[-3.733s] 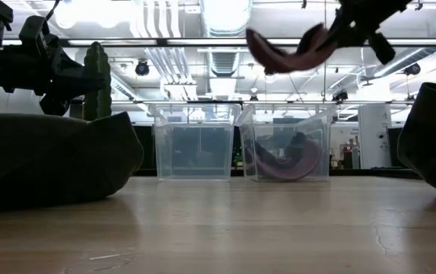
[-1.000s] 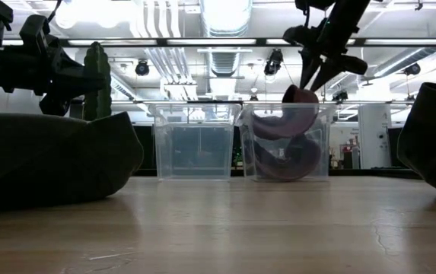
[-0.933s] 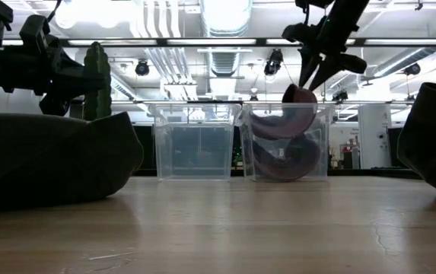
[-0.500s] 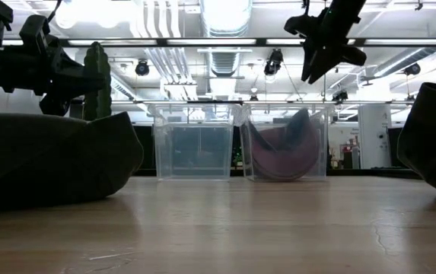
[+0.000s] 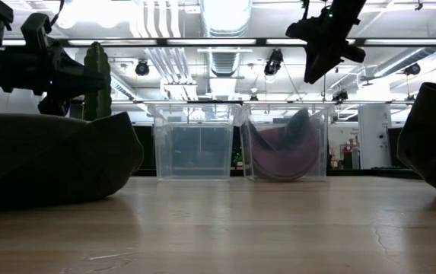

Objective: Pick & Place hat
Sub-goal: Put the red cap into the right transparent bin

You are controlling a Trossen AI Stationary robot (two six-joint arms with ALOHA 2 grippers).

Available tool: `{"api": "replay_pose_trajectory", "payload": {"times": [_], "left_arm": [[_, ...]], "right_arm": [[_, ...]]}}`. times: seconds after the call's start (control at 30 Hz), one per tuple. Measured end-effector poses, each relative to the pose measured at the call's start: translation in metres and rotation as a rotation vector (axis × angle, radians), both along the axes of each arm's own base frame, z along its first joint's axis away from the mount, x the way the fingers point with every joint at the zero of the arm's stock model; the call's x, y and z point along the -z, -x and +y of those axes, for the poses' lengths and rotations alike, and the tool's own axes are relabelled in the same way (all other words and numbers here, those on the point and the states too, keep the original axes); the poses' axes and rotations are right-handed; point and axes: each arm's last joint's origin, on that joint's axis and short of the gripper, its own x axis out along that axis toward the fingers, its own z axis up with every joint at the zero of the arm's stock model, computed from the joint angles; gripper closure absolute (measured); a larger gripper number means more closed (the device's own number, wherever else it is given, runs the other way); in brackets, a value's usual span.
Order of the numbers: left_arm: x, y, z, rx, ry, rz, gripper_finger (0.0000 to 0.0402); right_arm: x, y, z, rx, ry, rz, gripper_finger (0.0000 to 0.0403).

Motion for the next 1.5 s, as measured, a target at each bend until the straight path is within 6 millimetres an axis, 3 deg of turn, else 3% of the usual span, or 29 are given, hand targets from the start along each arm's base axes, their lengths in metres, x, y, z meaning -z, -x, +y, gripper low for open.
{"api": "replay_pose_trajectory", "payload": {"times": [0.3,0.57,0.8,1.03,1.3,1.5], "left_arm": [[-0.039,0.005,-0.001,0.040,-0.064,-0.056,0.0328],[-0.078,0.005,-0.001,0.049,-0.069,0.071,0.0328],[-0.112,-0.003,-0.001,0.055,-0.039,0.383,0.0328],[-0.138,-0.010,-0.001,-0.039,0.182,0.747,0.0328],[-0.126,-0.011,-0.003,-0.201,0.435,1.087,0.0328],[-0.106,-0.017,-0.003,-0.268,0.464,1.198,0.0328]], "right_arm": [[-0.022,0.023,0.008,-0.048,0.061,-0.069,0.0332],[-0.033,0.052,0.022,-0.067,0.092,-0.161,0.0322],[-0.035,0.075,0.035,-0.093,0.142,-0.329,0.0325],[-0.036,0.093,0.041,-0.105,0.178,-0.449,0.0334],[-0.034,0.094,0.043,-0.176,0.173,-0.433,0.0327],[-0.034,0.095,0.043,-0.186,0.181,-0.428,0.0318]]}}
